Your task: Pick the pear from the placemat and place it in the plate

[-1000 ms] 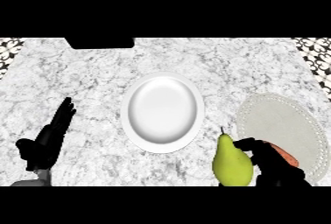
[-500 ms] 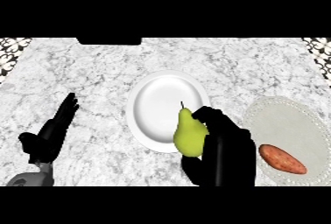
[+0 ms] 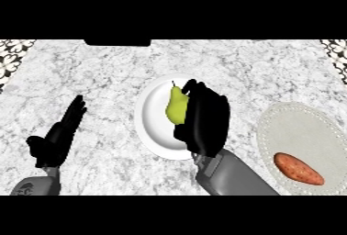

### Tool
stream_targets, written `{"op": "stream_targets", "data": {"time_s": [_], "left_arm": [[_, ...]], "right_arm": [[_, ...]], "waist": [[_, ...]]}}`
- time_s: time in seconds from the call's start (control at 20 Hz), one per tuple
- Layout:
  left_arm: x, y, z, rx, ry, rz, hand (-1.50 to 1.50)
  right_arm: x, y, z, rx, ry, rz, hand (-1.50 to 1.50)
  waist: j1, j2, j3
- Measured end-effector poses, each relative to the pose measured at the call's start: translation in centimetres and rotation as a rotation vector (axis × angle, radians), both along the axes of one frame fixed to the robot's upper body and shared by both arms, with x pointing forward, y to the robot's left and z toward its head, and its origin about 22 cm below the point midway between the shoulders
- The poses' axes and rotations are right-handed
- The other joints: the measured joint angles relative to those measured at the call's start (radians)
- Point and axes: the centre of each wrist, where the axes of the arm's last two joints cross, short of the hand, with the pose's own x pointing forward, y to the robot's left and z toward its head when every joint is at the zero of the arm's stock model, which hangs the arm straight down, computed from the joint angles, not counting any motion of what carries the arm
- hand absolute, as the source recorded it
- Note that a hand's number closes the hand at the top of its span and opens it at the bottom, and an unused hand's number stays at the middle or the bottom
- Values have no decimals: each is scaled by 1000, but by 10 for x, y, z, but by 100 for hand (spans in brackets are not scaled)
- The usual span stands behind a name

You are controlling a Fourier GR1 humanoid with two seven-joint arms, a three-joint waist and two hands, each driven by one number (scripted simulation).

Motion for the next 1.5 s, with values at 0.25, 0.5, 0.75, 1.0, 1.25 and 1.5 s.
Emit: {"op": "stream_targets", "data": {"time_s": [0.25,0.5,0.75,1.0,1.25,1.5], "left_arm": [[8,-4,5,-2,-3,-11,0],[7,-12,3,-8,3,-25,0],[7,-10,3,-7,1,-23,0],[5,-2,4,-5,6,-5,0],[0,5,0,-4,12,20,0],[-5,6,-2,-7,9,34,0]], "right_arm": [[23,-6,-9,102,-42,-62,-150],[45,-12,-25,158,-8,-123,-150],[55,-19,-30,279,-71,-147,-150],[55,-30,-30,450,-218,-180,-150],[30,-43,-38,646,-290,-215,-150],[-17,-70,-55,739,-340,-213,-150]], "waist": [[8,4,1],[20,5,1],[17,3,1],[4,-1,2],[-19,-6,2],[-33,-8,2]]}}
